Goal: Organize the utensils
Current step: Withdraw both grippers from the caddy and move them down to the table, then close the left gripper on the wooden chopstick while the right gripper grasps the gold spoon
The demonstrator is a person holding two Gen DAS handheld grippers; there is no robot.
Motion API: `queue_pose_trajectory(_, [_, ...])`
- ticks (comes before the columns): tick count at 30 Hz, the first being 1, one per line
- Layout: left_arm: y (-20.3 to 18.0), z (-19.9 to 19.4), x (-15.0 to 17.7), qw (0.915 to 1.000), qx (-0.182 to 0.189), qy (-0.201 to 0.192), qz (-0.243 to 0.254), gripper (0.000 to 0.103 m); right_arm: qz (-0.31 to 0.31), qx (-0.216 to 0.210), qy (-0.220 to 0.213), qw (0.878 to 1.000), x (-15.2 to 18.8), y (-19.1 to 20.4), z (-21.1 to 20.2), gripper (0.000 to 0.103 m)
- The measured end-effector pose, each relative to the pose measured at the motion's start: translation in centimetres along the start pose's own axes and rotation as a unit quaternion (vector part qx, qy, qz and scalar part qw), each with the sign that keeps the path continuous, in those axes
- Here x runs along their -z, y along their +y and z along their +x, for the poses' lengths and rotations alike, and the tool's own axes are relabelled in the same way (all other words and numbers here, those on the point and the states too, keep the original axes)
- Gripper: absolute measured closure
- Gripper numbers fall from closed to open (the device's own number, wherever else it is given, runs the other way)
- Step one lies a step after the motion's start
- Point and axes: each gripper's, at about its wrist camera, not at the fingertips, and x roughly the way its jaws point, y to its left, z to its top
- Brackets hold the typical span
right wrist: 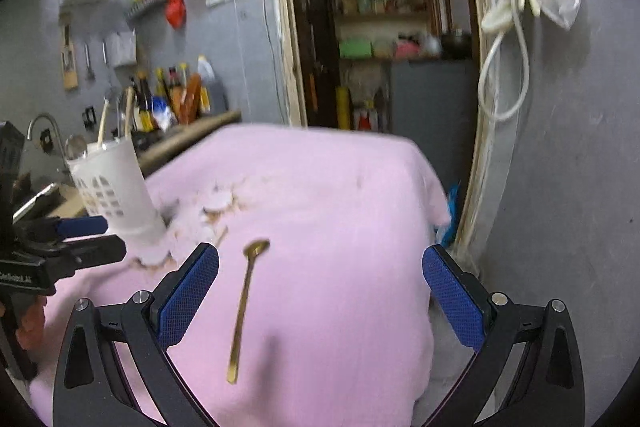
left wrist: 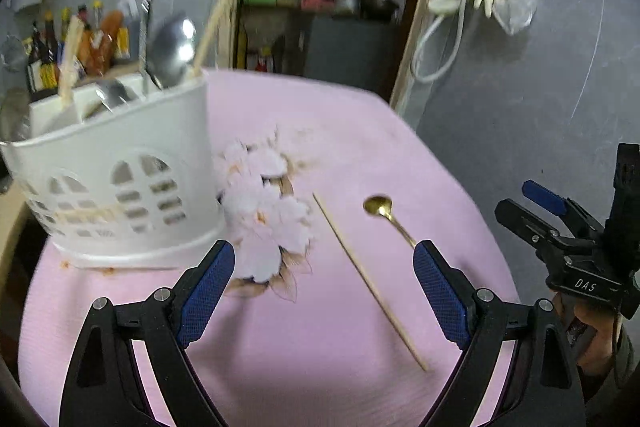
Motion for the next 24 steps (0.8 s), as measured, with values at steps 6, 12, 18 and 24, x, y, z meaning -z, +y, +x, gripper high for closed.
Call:
queue_pose_trajectory(6, [-0.7,3.0,-0.1,0.9970,0.017,0.073,0.022,0.038,-0.006,-0.033,0.052,0.998,1.0,0.1,1.4,0.022])
queue_pose_trajectory(12, [-0.7,5.6,-0.2,0.9908,0.040,0.128,0.016,0.059,-0.034,-0.069,0.099,0.992,1.7,1.5,2.7,0.037])
queue_pose_trajectory(18, [-0.4,6.9,-0.5,0.9873,0.044,0.152,0.005,0.071,-0.084,-0.069,0.123,0.986,2.8,3.0,2.9,0.048])
queue_pose_trajectory(24, [-0.5,7.9,-1.2,0.9868,0.033,0.158,0.015,0.081,-0.140,-0.050,0.128,0.981,3.6,4.6,2.8,0.050])
